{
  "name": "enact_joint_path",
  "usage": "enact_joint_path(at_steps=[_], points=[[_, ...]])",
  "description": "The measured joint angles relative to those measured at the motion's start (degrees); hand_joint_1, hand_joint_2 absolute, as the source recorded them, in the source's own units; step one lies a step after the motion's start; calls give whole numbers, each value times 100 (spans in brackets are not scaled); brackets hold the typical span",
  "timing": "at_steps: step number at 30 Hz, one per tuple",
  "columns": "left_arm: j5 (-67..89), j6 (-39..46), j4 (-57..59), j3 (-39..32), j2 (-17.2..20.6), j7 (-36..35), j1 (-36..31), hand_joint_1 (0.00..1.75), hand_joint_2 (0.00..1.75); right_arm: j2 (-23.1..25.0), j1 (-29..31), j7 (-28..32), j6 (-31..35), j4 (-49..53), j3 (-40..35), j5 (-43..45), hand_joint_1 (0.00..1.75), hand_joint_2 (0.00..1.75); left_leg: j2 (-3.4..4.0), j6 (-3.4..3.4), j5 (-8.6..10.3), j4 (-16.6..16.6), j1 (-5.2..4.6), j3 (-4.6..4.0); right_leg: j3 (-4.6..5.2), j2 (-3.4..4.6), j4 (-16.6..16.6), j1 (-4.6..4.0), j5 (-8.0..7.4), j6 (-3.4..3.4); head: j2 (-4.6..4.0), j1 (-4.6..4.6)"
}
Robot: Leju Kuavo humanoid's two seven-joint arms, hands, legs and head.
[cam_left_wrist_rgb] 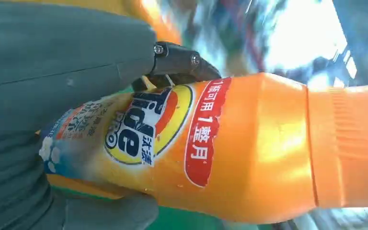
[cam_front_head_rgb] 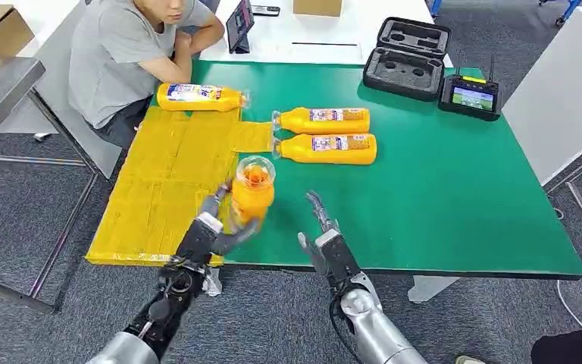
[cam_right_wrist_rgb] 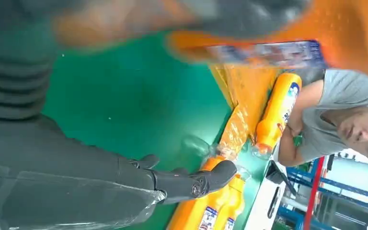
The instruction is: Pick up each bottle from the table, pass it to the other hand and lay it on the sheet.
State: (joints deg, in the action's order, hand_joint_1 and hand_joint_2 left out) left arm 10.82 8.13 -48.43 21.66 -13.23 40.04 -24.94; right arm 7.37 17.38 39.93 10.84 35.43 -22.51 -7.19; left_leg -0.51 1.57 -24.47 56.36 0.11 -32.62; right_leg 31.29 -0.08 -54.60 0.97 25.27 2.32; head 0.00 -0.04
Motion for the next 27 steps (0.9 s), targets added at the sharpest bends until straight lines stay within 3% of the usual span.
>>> enact_joint_path(at_steps=[6,17,27], points=[[1567,1616,-182,186,320,-2,-228,175,175,17,-66,0,-7,2,4,-15,0,175,0,-3,2,0,1,0,0,0,-1,1,0,0,0,0],[3069,2452,-127,387,486,-453,-545,175,175,48,-66,0,-50,2,61,-61,0,175,1,-3,2,1,0,0,0,1,-1,1,0,0,0,0],[5462,2406,962,647,573,-2359,-1247,175,175,48,-62,0,-111,2,98,-94,0,175,0,-3,3,1,0,0,0,1,-2,1,0,0,0,0]])
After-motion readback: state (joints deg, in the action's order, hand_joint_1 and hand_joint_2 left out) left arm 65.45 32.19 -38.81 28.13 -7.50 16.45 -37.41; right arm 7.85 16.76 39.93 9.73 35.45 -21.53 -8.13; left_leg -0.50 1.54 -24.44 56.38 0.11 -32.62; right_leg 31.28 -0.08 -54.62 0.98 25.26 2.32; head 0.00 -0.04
